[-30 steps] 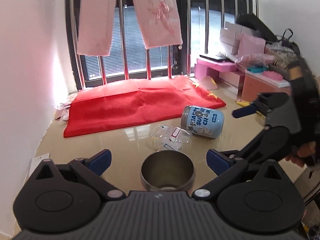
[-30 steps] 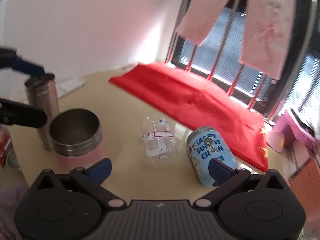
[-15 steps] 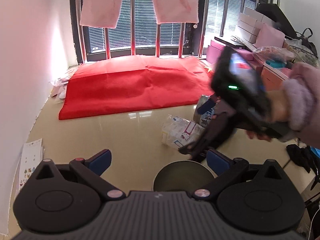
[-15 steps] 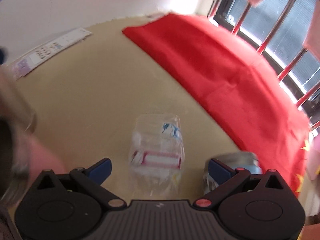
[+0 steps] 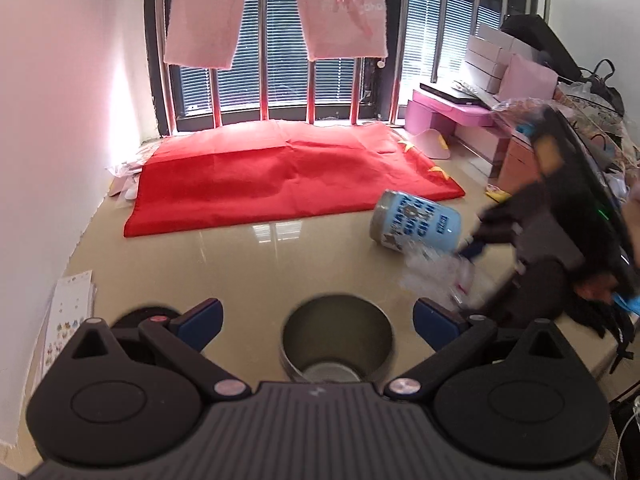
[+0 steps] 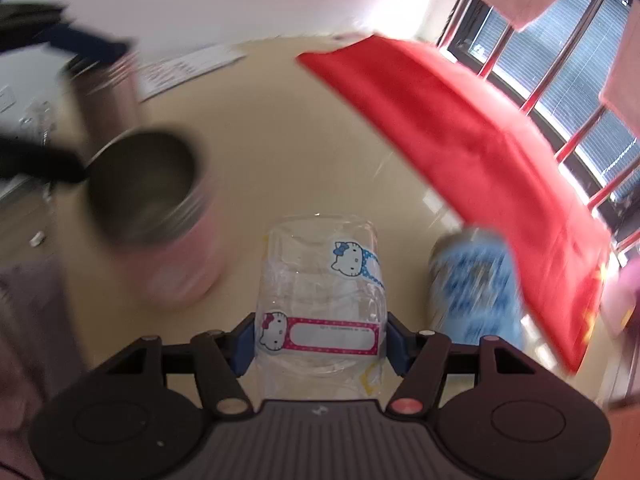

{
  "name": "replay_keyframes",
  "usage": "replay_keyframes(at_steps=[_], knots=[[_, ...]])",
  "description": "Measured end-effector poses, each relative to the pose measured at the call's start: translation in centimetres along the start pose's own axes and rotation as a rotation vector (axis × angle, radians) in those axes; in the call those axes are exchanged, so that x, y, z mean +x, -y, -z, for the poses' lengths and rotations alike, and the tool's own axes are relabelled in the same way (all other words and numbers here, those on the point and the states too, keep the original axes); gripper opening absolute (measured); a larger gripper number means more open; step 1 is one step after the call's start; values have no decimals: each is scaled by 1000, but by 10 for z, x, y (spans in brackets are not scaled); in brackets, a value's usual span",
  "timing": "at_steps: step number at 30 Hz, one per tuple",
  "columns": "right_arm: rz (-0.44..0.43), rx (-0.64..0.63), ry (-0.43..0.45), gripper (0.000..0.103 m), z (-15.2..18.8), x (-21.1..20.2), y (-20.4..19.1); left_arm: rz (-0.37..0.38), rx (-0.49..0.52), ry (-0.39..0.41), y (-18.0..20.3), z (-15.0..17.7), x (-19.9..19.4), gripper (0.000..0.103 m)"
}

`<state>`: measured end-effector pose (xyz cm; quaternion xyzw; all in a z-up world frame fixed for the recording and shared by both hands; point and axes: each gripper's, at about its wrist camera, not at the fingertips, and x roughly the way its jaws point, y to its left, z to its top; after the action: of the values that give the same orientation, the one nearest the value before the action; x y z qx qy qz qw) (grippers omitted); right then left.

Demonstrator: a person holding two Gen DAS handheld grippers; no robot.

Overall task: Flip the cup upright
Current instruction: 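Lift the clear bottle with the right tool toward the left tool, then grasp the clear bottle with the left tool while the right tool opens and releases it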

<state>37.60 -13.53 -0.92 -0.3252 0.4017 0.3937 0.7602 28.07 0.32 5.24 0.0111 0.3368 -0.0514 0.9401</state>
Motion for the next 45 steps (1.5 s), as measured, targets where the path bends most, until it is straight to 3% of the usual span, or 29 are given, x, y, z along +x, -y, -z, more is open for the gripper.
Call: replay_keyframes(at_steps=[7,20,26,32,36,38,39,40,42,45], knots=[[-46,-2,-39,63,38,-7,-45,-7,-13,-16,14,26,-22,103],[-84,47,-69,63,44,10,-54,-65,-72,-51,14,55,-42,103],[-77,175,-87,63,46,13,-54,-69,-110,-52,14,62,-47,103],[-82,485,-118,63,46,16,-33,-64,-130,-40,17,69,-55,103],[-76,563,-144,65,46,18,-30,-72,-142,-32,16,73,-61,103],[-67,567,-151,71,47,21,-31,-83,-144,-33,18,75,-63,103],[-61,568,-155,85,47,22,-30,-89,-144,-33,19,76,-65,103],[-60,565,-151,92,47,22,-30,-93,-144,-34,19,76,-66,103],[-78,562,-115,92,50,13,-32,-99,-140,-33,20,76,-70,103],[-87,540,-21,102,63,-19,-35,-110,-131,-36,25,75,-73,103]])
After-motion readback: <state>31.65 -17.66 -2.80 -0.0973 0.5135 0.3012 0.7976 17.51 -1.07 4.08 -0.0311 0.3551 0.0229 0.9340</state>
